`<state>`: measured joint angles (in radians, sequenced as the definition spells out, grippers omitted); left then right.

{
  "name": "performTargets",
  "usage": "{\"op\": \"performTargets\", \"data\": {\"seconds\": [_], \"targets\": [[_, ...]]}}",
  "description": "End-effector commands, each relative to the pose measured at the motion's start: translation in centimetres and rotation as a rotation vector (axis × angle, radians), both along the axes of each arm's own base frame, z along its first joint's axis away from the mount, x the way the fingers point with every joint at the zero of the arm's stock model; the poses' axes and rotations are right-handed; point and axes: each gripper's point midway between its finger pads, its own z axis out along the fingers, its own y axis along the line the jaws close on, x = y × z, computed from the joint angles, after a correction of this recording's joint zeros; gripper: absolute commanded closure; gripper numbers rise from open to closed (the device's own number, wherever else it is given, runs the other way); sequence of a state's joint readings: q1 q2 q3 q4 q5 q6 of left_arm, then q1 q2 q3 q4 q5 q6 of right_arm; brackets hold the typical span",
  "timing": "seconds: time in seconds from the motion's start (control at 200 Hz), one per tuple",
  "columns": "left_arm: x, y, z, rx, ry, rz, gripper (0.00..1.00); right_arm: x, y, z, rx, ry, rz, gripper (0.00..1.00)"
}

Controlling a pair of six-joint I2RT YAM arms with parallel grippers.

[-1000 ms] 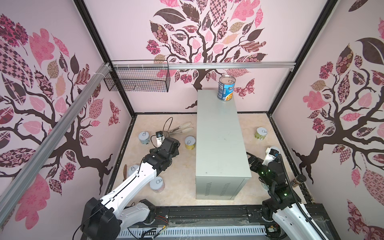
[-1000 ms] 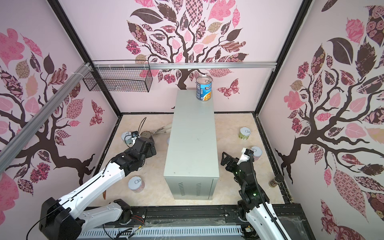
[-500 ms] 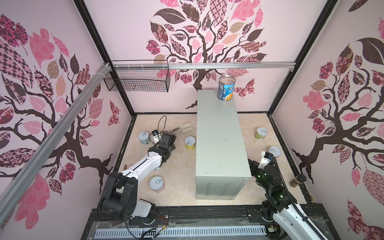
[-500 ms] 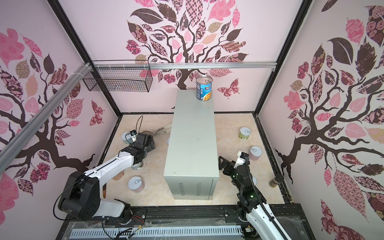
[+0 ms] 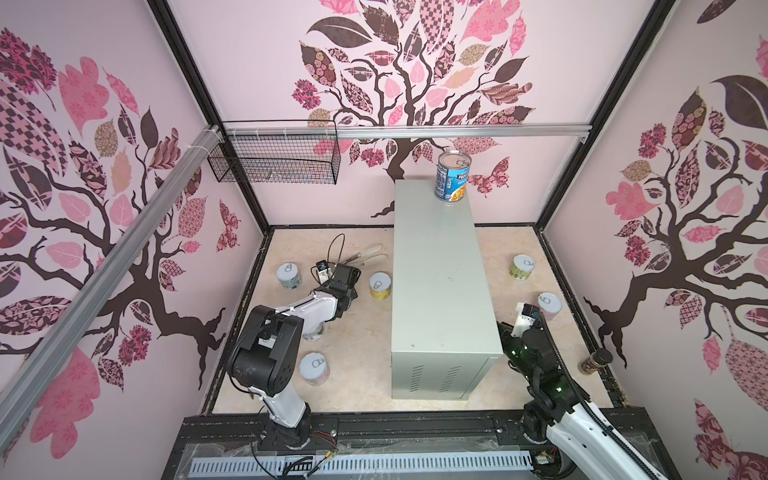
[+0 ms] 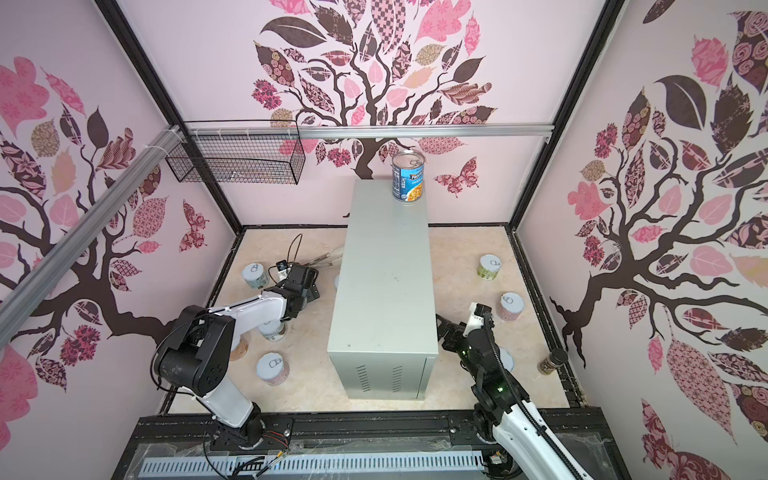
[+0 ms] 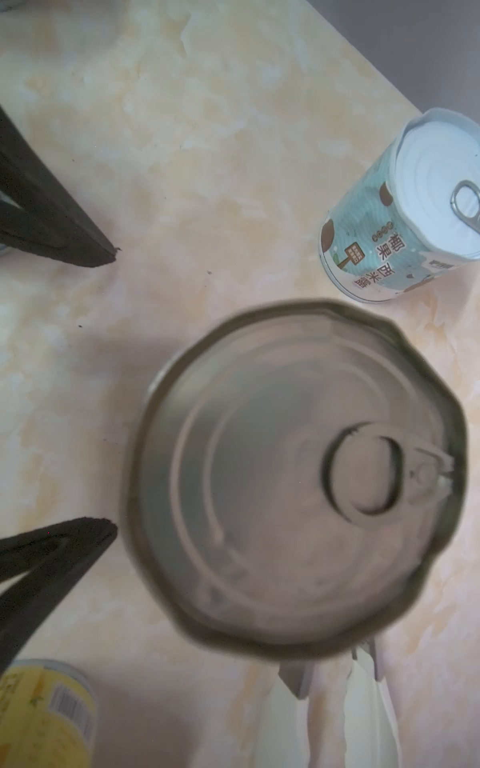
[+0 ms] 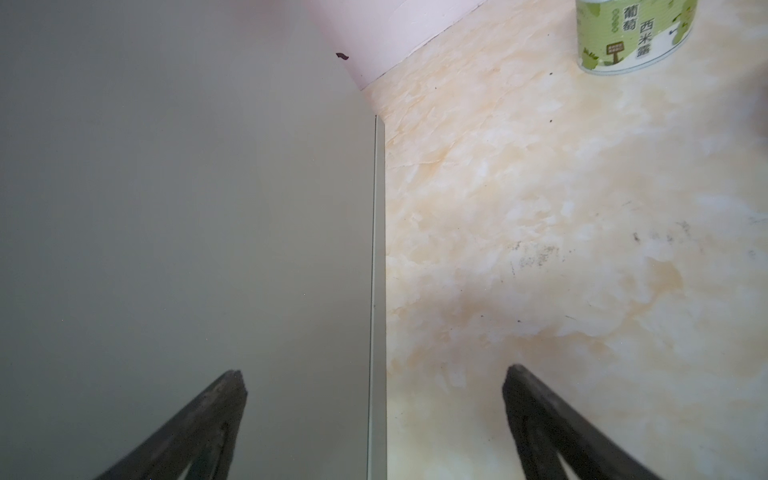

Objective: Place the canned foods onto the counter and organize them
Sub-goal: 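Grasp the dark tall can with the left gripper while the right gripper hovers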

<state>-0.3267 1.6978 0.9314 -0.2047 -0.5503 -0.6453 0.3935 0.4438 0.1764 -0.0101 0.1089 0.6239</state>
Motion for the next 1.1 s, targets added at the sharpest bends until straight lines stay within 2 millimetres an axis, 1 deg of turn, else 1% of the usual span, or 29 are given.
{"op": "performTargets", "data": {"seconds": [0.0, 0.185, 0.35, 0.515, 0.63, 0.74, 1.09], "targets": [[2.3, 0.3, 1.2, -0.026, -0.082, 0.017, 0.02, 0.2, 0.3, 0.5, -0.009, -0.018, 0.012, 0.0], [3.9, 0.7, 1.4, 0.045, -0.12, -0.004, 0.02, 0.3, 1.1, 0.2, 0.014, -0.022, 0.044, 0.0], [5.1, 1.0, 0.4, 0.078, -0.131, -0.013, 0.02, 0.4, 1.4, 0.1, 0.011, -0.02, 0.054, 0.0], [6.3, 0.8, 0.0, 0.066, -0.089, -0.02, 0.02, 0.3, 1.7, -0.3, 0.003, -0.009, 0.07, 0.0], [6.5, 1.7, -0.3, 0.028, -0.08, 0.005, 0.02, 0.3, 1.8, -1.0, 0.009, 0.001, 0.073, 0.0], [6.8, 2.5, -0.3, -0.021, -0.104, 0.023, 0.02, 0.3, 2.0, -1.1, 0.016, -0.001, 0.075, 0.0], [9.2, 2.2, -0.3, 0.0, -0.082, -0.007, 0.02, 0.4, 2.3, -1.6, 0.016, 0.009, 0.087, 0.0]]}}
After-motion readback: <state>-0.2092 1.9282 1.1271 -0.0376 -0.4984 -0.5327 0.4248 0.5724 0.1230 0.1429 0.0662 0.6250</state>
